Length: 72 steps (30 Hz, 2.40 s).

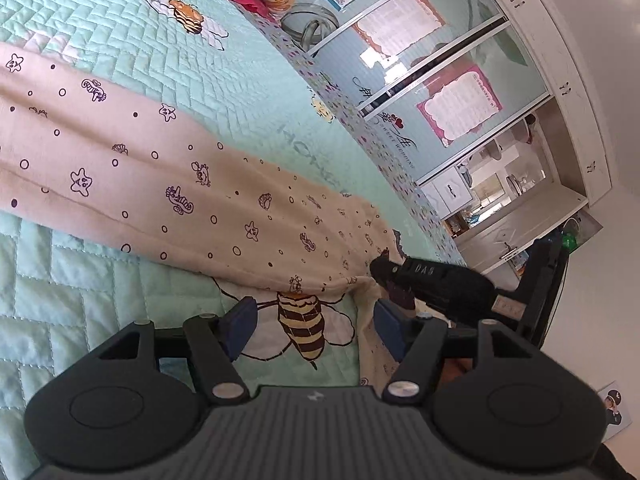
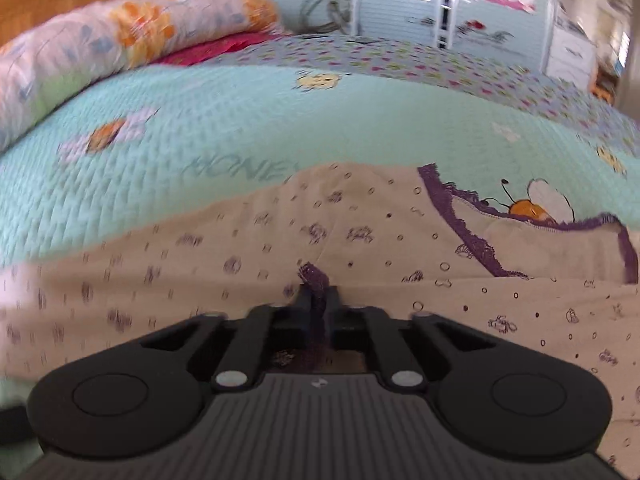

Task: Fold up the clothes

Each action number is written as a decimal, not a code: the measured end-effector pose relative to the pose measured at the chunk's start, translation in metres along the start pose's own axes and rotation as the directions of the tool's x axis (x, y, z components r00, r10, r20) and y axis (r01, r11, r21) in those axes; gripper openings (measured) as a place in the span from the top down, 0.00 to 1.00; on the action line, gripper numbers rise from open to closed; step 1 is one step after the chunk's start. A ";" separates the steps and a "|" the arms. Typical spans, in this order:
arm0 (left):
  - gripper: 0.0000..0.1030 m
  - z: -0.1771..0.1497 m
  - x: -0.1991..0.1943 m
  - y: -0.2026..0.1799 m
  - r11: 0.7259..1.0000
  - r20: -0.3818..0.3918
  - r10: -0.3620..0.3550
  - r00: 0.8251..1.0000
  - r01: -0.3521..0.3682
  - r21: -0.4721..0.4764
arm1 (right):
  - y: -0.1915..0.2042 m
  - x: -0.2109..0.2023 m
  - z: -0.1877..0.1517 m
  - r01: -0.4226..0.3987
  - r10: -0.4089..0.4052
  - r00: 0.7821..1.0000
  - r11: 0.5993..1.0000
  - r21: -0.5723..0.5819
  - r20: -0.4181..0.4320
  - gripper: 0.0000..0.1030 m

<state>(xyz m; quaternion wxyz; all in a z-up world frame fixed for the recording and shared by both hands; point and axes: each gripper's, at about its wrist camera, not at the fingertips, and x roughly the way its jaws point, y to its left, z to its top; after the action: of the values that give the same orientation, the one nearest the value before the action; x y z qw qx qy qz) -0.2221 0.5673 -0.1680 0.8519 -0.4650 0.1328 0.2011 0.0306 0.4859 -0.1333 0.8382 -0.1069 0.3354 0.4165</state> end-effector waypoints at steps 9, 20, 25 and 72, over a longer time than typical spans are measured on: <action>0.34 -0.001 0.001 -0.001 1.000 0.000 0.001 1.000 -0.001 0.013 | -0.004 0.008 0.015 -0.075 0.069 0.996 0.990 0.119 0.052 0.63; 0.34 -0.002 0.000 -0.001 1.000 0.001 0.000 1.000 0.000 0.017 | -0.118 -0.053 -0.001 0.057 -0.073 0.994 0.983 0.177 0.085 0.51; 0.33 -0.002 0.002 -0.005 0.999 0.001 0.008 1.000 -0.008 0.036 | -0.206 -0.030 -0.002 0.217 -0.211 0.976 0.956 0.198 -0.047 0.63; 0.31 -0.006 0.005 -0.009 0.997 0.011 0.013 1.000 -0.014 0.081 | -0.265 -0.138 -0.056 0.330 -0.331 0.944 0.939 0.099 -0.006 0.76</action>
<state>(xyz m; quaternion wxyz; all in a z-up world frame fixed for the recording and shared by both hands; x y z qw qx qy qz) -0.2137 0.5591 -0.1671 0.8693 -0.4281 0.1398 0.2036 0.1486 0.2066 -0.1121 0.9023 -0.1178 0.3282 0.2534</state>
